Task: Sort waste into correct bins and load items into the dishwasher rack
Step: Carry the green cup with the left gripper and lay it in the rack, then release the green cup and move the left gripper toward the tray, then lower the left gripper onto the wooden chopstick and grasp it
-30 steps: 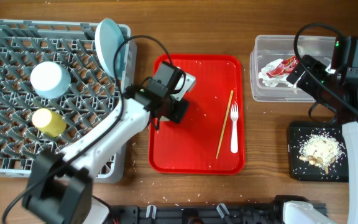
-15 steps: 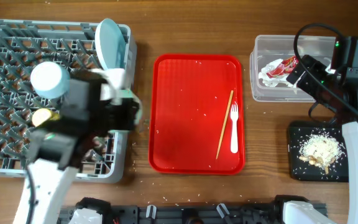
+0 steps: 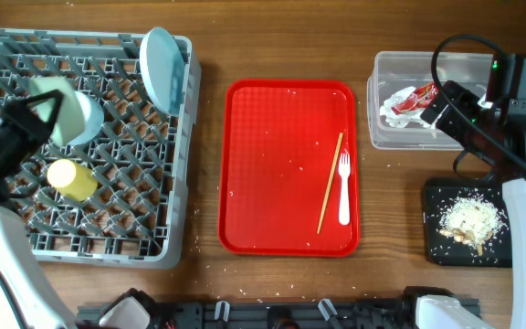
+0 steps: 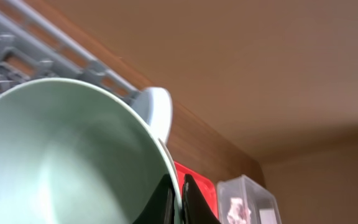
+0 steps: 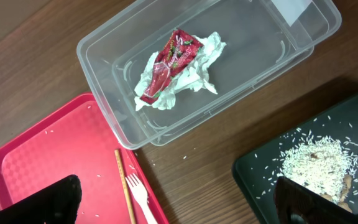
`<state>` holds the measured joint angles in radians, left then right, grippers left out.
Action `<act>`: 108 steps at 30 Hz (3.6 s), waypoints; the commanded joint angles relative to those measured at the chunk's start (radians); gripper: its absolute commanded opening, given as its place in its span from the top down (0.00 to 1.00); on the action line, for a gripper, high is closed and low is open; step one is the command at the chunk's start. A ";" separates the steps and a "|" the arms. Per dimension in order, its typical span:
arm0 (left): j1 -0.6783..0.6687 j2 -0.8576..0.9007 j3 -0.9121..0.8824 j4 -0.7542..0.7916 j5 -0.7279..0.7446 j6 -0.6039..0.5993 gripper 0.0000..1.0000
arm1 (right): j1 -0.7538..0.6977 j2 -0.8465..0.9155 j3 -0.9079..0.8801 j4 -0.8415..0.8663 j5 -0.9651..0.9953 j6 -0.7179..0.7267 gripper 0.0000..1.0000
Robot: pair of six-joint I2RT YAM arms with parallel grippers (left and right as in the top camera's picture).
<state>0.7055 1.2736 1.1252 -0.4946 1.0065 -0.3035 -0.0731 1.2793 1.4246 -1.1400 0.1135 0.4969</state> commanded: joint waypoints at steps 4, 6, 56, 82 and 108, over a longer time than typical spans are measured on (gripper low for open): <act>0.109 0.224 0.003 0.136 0.050 -0.136 0.96 | -0.003 0.007 -0.005 0.002 0.017 0.003 0.00; 0.130 0.305 0.003 0.199 0.077 -0.136 0.96 | -0.003 0.007 -0.005 0.002 0.017 0.002 0.00; 0.148 0.335 0.003 0.298 -0.093 -0.165 0.96 | -0.003 0.007 -0.005 0.002 0.017 0.003 0.00; 0.143 0.194 0.003 -0.037 -0.846 -0.082 0.96 | -0.003 0.007 -0.005 0.002 0.017 0.003 0.00; -1.464 0.281 0.003 -0.108 -0.939 -0.071 0.45 | -0.003 0.007 -0.005 0.002 0.017 0.003 0.00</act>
<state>-0.7017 1.4475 1.1271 -0.6292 0.2436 -0.3786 -0.0738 1.2793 1.4227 -1.1408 0.1135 0.4973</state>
